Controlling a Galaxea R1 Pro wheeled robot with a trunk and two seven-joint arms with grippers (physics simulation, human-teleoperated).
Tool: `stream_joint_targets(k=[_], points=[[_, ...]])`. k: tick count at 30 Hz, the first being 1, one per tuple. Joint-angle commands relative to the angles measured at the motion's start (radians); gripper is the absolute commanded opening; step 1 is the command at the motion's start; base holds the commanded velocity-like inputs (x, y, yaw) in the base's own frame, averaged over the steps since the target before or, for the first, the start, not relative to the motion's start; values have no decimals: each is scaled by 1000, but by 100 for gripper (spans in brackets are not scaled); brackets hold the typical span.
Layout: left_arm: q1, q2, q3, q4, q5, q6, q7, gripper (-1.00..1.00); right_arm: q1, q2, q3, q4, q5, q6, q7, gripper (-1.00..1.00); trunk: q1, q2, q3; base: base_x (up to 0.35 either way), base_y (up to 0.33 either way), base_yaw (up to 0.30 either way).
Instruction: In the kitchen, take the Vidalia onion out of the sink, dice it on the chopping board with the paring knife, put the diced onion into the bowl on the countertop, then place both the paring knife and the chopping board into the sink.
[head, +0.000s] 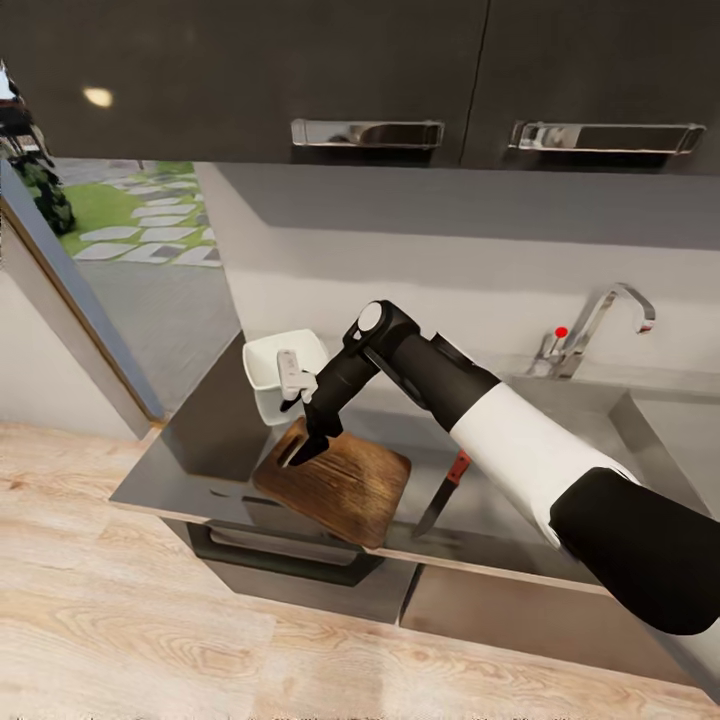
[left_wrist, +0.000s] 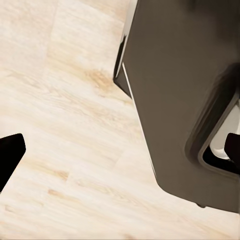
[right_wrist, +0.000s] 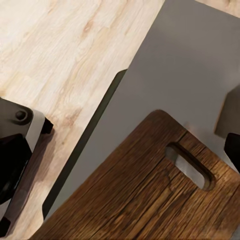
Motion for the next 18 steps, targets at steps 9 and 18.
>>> stream_joint_targets(k=[9,18], points=[[-2,0,8,4,-3,-6,0,100,-1,0,18,-1,4,10,4,100,-11,20,-7,0,0,71],[-2,0,8,4,-3,-6,0,100,-1,0,19,-1,4,10,1,100,-11,20,-22,0,0,71]])
